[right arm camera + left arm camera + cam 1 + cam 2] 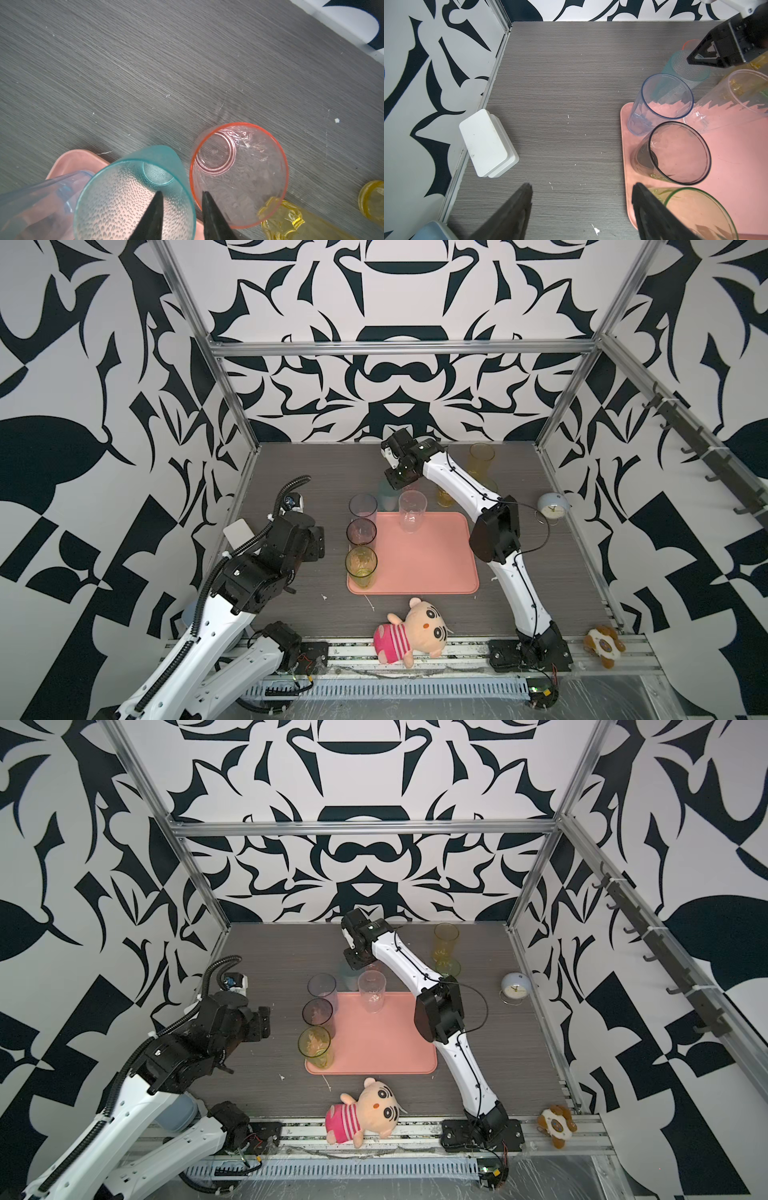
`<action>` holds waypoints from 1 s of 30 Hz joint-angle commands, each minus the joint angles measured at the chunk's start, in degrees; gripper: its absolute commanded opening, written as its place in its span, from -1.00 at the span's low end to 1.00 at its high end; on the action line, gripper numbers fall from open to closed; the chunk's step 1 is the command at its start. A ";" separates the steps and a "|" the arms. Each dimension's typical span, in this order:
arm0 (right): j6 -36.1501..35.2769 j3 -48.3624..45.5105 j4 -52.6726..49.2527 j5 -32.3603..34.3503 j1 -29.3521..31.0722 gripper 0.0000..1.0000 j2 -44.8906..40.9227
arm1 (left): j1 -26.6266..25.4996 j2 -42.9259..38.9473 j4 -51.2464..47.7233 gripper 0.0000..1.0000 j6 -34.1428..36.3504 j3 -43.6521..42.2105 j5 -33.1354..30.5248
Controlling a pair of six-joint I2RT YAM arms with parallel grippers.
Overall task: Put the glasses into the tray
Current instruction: 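Lower the right gripper around the teal dotted glass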
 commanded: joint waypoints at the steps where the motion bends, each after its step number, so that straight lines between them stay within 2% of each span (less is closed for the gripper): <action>1: 0.18 2.27 0.35 -0.09 0.18 -0.37 -0.24 | 0.22 -0.37 -0.11 0.58 -0.44 -0.55 -0.44; 30: 0.66 4.37 0.57 -0.57 0.18 -0.82 1.73 | 0.22 -0.46 -0.17 0.58 -0.44 -0.60 -0.40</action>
